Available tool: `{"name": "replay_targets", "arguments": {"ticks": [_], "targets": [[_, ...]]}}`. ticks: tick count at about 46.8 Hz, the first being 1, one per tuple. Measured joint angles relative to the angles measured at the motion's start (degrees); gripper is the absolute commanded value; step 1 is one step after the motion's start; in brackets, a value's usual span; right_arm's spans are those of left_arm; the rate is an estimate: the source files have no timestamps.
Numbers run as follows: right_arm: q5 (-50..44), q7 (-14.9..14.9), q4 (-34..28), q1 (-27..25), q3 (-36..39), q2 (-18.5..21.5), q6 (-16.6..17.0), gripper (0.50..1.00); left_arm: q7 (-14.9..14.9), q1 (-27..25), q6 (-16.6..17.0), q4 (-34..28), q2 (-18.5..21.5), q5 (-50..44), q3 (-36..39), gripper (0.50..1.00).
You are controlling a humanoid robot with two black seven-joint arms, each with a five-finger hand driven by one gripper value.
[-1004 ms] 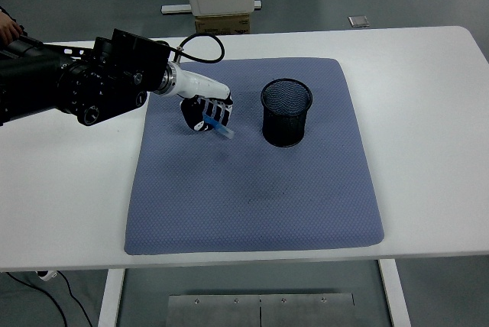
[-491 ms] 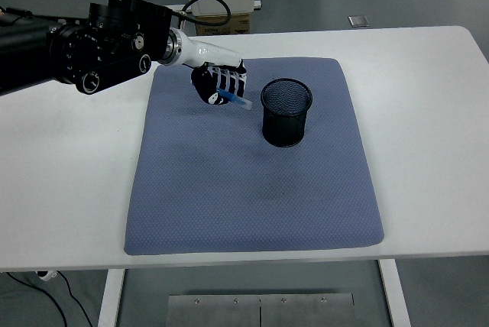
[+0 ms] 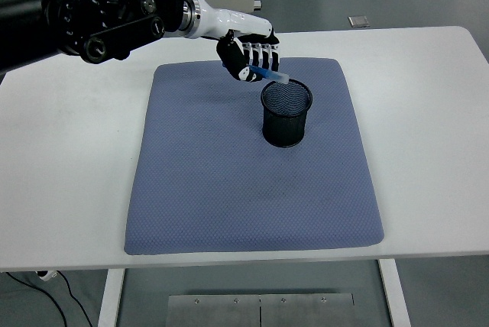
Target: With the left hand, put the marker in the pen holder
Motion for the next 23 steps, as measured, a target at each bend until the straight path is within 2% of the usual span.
{"name": "replay_targets", "arguments": {"ticks": [12, 23], "targets": [[0.0, 0.0, 0.0, 0.0, 0.0, 0.0, 0.0, 1.0, 0.2, 0.5, 0.0, 0.0, -2.6, -9.6, -1.8, 0.5], [0.0, 0.0, 0.0, 0.0, 0.0, 0.0, 0.0, 1.0, 0.2, 3.5, 0.2, 0.0, -3.6, -18.2, -1.9, 0.5]]}}
